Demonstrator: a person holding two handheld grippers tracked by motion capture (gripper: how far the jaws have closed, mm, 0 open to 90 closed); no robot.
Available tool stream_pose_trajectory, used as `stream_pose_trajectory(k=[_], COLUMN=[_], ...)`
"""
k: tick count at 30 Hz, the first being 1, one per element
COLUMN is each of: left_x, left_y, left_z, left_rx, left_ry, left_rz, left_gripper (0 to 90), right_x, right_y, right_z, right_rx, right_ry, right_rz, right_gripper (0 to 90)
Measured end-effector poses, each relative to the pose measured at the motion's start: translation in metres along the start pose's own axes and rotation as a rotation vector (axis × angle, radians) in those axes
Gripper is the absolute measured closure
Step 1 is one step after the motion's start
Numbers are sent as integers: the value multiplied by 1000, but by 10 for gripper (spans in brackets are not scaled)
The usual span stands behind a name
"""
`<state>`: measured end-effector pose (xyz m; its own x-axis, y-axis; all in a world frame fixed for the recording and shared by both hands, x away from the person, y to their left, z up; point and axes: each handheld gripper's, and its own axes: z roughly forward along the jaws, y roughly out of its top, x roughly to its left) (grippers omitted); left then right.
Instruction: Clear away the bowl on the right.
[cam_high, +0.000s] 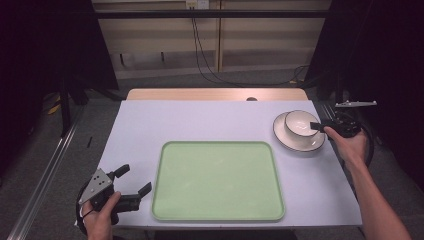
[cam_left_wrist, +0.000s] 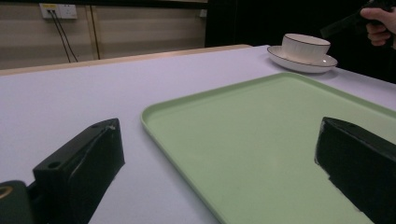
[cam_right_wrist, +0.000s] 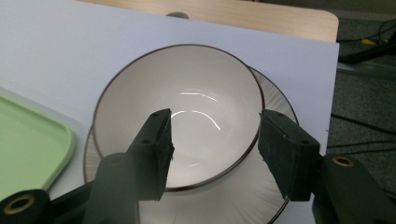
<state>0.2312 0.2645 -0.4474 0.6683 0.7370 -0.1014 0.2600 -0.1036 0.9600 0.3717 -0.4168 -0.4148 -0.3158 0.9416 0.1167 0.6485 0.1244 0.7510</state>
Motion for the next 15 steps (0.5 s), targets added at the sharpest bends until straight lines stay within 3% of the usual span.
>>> stream_pose_trajectory(k=[3, 15], left_x=[0, 1], left_y=[0, 0], left_z=[0, 0], left_rx=[-1, 2], left_ry=[3, 9], left_rz=[0, 2], left_gripper=[13, 13], right_x=[-2, -9], right_y=[1, -7], right_z=[8, 28], right_rx=[36, 64], right_ry=[-4, -35], right_rz=[7, 22], right_gripper=[459, 523])
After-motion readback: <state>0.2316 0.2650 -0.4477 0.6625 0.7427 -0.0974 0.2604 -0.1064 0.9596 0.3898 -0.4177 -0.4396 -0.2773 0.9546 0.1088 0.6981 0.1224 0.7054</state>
